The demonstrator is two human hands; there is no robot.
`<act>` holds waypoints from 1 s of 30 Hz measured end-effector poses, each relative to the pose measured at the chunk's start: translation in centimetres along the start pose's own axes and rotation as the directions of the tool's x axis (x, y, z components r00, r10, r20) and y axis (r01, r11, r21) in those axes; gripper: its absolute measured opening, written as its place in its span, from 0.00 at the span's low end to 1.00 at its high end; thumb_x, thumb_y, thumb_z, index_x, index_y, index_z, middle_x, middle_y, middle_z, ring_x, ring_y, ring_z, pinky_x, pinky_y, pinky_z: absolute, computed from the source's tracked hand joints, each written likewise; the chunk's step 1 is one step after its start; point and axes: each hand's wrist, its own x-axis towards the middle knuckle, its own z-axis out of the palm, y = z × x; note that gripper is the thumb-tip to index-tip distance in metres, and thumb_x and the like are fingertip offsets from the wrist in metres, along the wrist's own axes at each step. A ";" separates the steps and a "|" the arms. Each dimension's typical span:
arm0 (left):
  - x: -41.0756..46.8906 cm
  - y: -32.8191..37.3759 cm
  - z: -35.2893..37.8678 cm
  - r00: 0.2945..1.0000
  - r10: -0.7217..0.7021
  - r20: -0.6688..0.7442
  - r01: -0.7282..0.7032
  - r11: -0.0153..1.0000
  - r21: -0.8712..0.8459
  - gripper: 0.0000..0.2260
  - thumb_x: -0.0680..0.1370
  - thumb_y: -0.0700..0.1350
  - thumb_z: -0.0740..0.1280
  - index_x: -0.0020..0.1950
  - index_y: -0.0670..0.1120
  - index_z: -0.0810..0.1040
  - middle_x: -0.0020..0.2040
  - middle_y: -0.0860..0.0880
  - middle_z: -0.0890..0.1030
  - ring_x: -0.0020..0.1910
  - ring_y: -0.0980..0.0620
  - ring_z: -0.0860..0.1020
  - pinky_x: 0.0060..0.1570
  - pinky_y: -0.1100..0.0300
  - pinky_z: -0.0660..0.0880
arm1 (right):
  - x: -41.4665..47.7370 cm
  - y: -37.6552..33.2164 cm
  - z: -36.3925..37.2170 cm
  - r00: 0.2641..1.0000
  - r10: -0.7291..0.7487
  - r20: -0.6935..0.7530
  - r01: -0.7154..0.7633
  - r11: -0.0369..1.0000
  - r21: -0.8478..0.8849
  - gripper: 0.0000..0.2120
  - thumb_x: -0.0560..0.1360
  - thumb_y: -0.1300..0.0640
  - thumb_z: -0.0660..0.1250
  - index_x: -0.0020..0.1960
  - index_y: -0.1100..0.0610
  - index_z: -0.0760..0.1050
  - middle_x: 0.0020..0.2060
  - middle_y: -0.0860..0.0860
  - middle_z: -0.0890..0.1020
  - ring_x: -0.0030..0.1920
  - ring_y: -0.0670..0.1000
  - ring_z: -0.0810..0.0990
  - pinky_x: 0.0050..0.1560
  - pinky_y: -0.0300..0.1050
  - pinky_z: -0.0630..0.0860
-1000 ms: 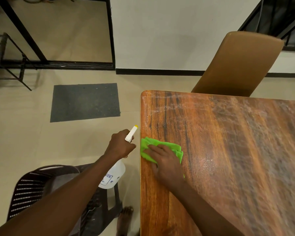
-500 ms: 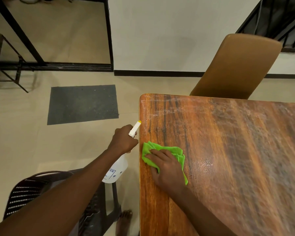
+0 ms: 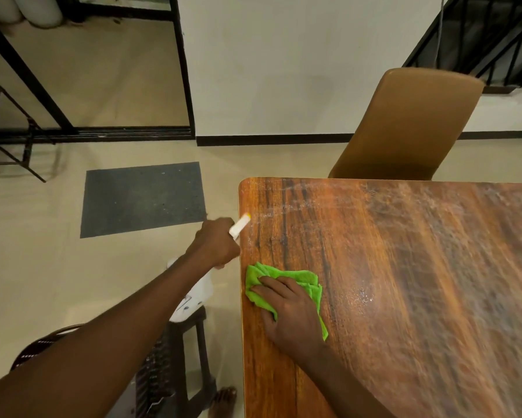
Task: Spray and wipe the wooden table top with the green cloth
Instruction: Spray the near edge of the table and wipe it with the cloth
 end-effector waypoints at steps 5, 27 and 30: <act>-2.3 -2.5 1.7 0.992 -0.068 0.104 0.064 0.997 0.040 0.07 0.71 0.36 0.70 0.47 0.44 0.76 0.46 0.42 0.78 0.36 0.43 0.82 0.28 0.57 0.79 | 0.2 -0.2 -0.3 1.000 -0.003 -0.021 0.003 1.000 -0.004 0.18 0.73 0.48 0.59 0.60 0.48 0.79 0.59 0.45 0.80 0.58 0.51 0.77 0.57 0.52 0.76; 0.4 -1.2 0.5 0.995 0.055 -0.087 -0.061 0.996 -0.066 0.13 0.70 0.37 0.73 0.52 0.43 0.75 0.47 0.42 0.78 0.43 0.41 0.79 0.42 0.43 0.80 | 6.7 -0.1 -1.2 0.995 -0.075 0.064 0.081 0.991 -0.103 0.21 0.73 0.50 0.54 0.59 0.50 0.79 0.59 0.48 0.80 0.58 0.54 0.77 0.54 0.53 0.77; 0.6 -1.6 0.6 0.992 0.051 -0.112 -0.060 0.995 -0.077 0.13 0.70 0.39 0.74 0.52 0.43 0.76 0.46 0.43 0.78 0.43 0.41 0.78 0.42 0.43 0.80 | 9.1 -0.2 -1.5 0.998 -0.023 0.056 0.028 0.996 -0.087 0.23 0.73 0.50 0.52 0.60 0.52 0.80 0.59 0.49 0.80 0.57 0.55 0.77 0.54 0.53 0.77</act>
